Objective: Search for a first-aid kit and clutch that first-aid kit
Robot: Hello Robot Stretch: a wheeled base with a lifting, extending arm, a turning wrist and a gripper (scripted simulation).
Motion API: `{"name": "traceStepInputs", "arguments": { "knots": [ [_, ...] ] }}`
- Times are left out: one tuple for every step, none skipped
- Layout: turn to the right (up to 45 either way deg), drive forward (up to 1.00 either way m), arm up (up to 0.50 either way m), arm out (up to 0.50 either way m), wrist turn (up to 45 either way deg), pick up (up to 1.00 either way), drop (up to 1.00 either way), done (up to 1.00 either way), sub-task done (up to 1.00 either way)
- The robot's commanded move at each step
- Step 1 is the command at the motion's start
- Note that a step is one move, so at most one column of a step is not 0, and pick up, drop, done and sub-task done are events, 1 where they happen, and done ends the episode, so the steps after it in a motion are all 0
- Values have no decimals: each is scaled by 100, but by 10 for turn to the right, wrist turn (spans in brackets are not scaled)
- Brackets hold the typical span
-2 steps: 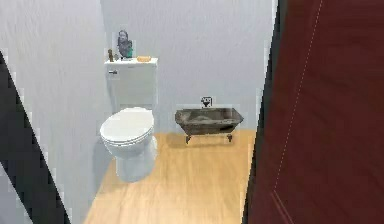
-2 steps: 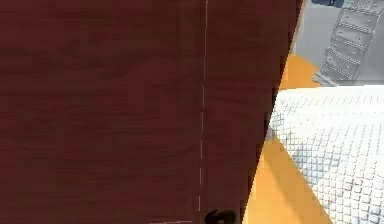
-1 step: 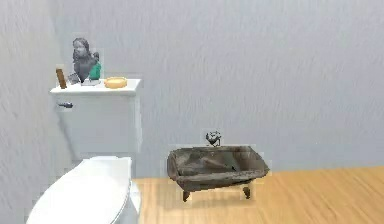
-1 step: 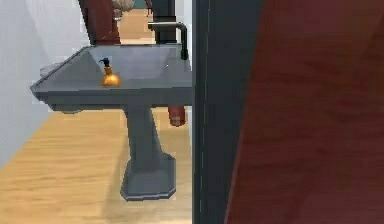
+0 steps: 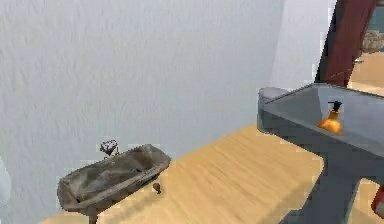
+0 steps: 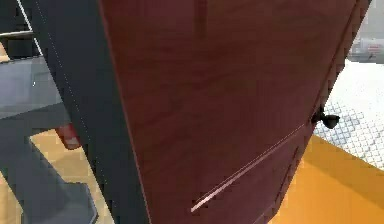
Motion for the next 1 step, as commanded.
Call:
{"name": "traceStepInputs", "arguments": {
  "knots": [
    [0,80,0,0,0,0,0,0,0]
  ]
}}
